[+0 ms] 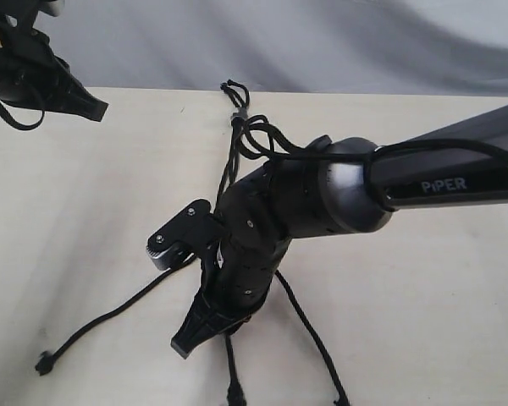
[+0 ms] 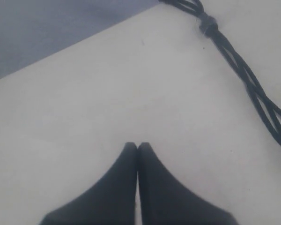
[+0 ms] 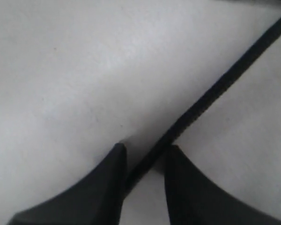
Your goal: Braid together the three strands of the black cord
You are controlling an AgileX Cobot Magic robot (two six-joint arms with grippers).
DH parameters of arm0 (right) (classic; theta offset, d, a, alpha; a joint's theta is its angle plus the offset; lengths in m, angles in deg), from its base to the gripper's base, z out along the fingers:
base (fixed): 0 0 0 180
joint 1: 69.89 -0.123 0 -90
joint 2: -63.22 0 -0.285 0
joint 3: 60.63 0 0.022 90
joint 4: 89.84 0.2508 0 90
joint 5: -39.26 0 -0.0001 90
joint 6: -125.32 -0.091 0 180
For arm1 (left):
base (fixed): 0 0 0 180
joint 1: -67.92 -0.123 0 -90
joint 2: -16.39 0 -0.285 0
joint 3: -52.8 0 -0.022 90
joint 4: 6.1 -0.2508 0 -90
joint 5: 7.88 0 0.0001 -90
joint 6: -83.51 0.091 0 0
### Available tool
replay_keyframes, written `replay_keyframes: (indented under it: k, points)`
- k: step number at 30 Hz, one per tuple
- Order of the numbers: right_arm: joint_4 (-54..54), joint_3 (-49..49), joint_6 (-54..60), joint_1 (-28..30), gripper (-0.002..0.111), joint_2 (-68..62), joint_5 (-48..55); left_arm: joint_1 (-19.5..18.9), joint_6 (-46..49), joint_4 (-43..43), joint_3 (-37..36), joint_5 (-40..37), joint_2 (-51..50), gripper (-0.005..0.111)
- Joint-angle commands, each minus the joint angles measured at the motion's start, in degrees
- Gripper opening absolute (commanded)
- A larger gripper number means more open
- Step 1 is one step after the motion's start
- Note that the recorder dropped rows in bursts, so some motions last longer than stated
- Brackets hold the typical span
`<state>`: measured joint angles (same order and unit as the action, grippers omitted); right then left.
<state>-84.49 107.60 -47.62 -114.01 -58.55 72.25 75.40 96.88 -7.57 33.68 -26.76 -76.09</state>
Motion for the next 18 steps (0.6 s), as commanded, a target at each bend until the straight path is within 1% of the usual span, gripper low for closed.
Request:
replay_keyframes:
  k: [1, 2, 3, 6, 8, 10, 11, 12, 18]
  points:
    - [-0.3, -0.2, 0.5, 0.0, 0.013, -1.1, 0.7, -0.1, -0.4, 0.6, -0.4, 0.2, 0.4, 0.0]
    - [-0.3, -0.2, 1.1, 0.0, 0.004, -0.9, 1.2, -0.1, -0.4, 0.6, -0.4, 0.2, 0.4, 0.0]
    - [-0.4, -0.2, 3.2, 0.0, -0.001, -0.2, 1.6, -0.1, -0.4, 0.6, -0.4, 0.2, 0.4, 0.0]
    - [-4.6, 1.3, 4.3, 0.0, -0.001, 2.7, 3.7, -0.1, -0.4, 0.6, -0.4, 0.2, 0.4, 0.0]
    - [-11.2, 3.8, 4.3, 0.0, -0.001, 5.2, 6.5, -0.1, -0.4, 0.6, -0.4, 0.2, 0.4, 0.0]
    - [-28.1, 4.4, 4.3, 0.0, -0.001, 6.3, 6.7, -0.1, -0.4, 0.6, -0.4, 0.1, 0.4, 0.0]
    - [-33.1, 4.4, 4.2, 0.1, -0.001, 5.9, 6.8, -0.1, -0.4, 0.6, -0.4, 0.0, 0.4, 0.0]
    - [-35.4, 4.4, 4.2, 0.6, -0.001, 5.1, 6.6, -0.1, -0.4, 0.6, -0.4, 0.0, 0.4, 0.0]
    - [-35.2, 4.4, 3.4, 6.2, -0.001, -2.5, 5.4, -0.1, -0.4, 0.6, -0.4, 0.0, 0.4, 0.0]
